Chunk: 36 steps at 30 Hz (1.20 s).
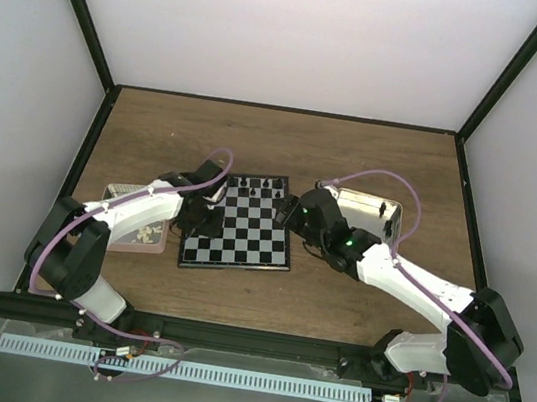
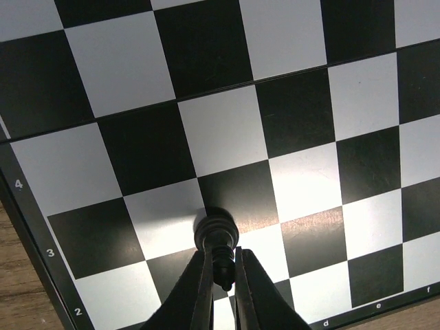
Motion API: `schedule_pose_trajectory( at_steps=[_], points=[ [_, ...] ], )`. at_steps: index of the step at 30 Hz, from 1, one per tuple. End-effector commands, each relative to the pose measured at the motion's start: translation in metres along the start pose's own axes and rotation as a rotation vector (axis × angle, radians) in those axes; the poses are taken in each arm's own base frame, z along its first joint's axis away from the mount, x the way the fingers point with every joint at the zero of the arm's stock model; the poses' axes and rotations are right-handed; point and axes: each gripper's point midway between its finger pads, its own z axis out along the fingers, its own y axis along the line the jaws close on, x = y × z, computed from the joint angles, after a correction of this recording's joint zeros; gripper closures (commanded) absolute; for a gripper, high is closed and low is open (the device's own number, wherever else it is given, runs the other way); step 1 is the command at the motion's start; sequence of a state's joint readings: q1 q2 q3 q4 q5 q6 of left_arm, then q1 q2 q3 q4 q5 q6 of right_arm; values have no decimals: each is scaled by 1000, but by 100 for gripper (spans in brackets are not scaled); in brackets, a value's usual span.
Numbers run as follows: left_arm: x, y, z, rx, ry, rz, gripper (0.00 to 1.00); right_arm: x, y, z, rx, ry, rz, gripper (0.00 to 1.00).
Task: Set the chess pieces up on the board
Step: Pick up the chess piece from the chessboard, then place the chess piece on the chessboard.
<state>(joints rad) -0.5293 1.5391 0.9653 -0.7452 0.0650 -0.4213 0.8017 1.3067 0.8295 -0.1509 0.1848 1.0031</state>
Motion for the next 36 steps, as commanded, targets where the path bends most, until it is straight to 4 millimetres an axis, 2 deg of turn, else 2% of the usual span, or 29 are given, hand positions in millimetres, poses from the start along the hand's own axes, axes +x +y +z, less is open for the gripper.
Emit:
schedule_pose_trajectory(
  at_steps=[1,8,14,19,24,30,36],
  points=[
    [-8,-4,-7,6,-29,19,96,-12,-3,-10,9,-55,3,28],
    [-61,-30,-44,53,-171,63,96,-26,-8,-27,19,-127,17,28],
    [-109,-51,-58,51,-224,99,96,-31,-19,-40,46,-167,28,28],
    [-140,-57,-50,-8,-216,117,96,-32,-28,-47,62,-185,43,28],
    [-166,-73,-45,11,-221,129,95,-30,-33,-49,74,-184,44,28],
    [-179,-76,-24,-42,-183,136,95,-29,-35,-50,80,-180,46,28],
    [-183,-74,-5,-73,-155,141,94,-27,-38,-49,89,-179,45,28]
  ],
)
